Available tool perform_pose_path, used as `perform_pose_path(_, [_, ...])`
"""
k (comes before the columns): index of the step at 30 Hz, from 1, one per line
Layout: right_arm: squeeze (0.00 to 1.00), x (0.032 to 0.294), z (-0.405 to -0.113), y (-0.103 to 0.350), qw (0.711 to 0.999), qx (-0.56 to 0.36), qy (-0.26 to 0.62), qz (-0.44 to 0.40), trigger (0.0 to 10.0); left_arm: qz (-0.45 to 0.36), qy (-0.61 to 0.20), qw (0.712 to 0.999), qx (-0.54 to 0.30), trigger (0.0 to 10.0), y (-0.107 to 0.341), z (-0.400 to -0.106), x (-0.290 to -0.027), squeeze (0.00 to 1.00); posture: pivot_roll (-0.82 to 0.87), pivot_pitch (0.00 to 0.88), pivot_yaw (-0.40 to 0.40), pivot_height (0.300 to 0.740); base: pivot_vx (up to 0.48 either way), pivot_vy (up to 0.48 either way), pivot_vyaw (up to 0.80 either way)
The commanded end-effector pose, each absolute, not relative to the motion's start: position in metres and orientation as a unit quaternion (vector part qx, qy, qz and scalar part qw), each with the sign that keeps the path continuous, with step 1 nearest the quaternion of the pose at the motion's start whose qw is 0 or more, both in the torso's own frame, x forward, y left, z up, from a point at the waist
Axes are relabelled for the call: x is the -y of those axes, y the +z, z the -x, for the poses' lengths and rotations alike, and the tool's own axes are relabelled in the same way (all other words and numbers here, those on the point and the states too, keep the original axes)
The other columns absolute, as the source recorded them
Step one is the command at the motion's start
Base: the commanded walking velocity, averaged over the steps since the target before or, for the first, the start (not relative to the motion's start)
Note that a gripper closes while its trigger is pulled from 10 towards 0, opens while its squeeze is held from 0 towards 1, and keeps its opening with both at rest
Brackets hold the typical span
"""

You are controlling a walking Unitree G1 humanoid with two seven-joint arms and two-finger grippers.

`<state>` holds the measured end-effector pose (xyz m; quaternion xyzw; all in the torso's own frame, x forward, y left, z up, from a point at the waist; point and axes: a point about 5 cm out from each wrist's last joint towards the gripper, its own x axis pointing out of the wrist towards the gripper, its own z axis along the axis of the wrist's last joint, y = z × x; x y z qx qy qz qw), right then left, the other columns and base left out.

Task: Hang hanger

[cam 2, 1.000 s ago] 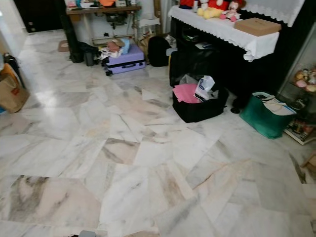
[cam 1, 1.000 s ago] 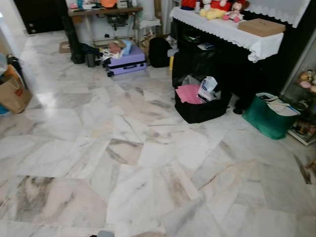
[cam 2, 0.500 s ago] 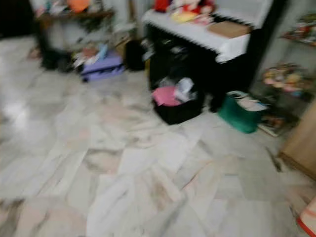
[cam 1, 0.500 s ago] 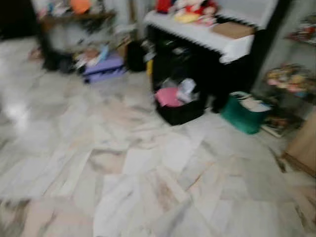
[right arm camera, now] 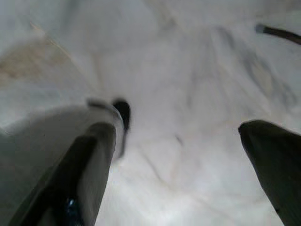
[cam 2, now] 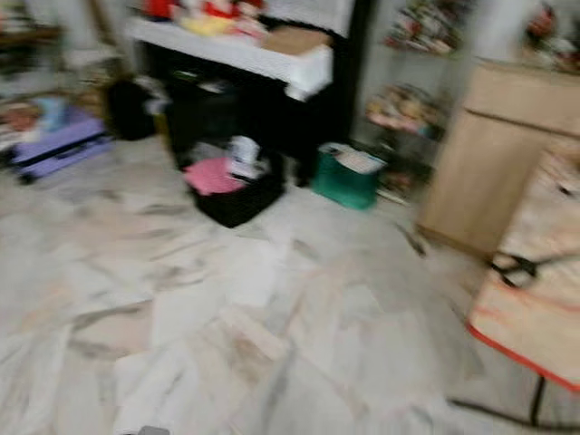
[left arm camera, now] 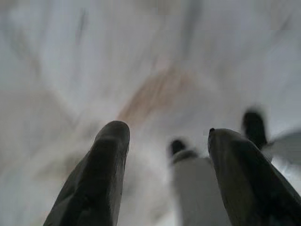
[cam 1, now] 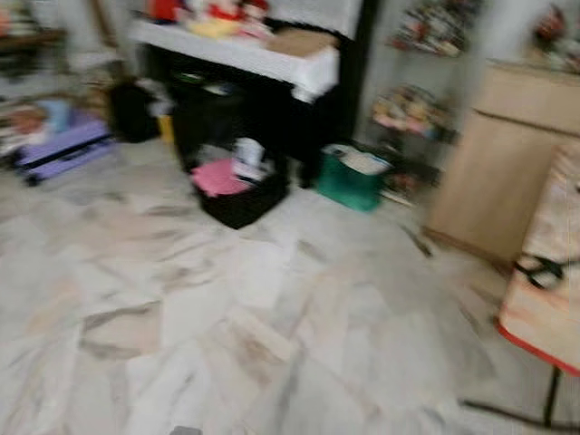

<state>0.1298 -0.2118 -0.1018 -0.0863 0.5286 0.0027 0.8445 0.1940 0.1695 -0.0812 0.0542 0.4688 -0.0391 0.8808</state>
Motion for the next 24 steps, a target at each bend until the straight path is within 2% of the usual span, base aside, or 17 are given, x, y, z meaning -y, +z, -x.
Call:
perform_pose_path(1, [0.0, 0.19, -0.215, -0.069, 0.885, -0.465, -0.031, 0.015, 10.0, -0.03, 0.04, 0.871, -0.488, 10.0, -0.086, -0.164, -0.227, 0.0, 0.21, 0.0, 0.012, 0.74, 0.0, 0.0, -0.79])
perform_pose_path(9, [0.0, 0.179, -0.212, -0.072, 0.884, -0.466, -0.044, -0.008, 10.0, -0.05, 0.039, 0.866, -0.496, 10.0, -0.085, -0.161, -0.236, 0.0, 0.2, 0.0, 0.063, 0.74, 0.0, 0.0, -0.79])
perform_pose_path(24, [0.0, 0.181, -0.19, -0.083, 0.871, -0.489, -0.039, 0.0, 10.0, -0.042, 0.05, 0.858, -0.51, 10.0, -0.092, -0.14, -0.239, 0.0, 0.24, 0.0, 0.029, 0.74, 0.0, 0.0, -0.79])
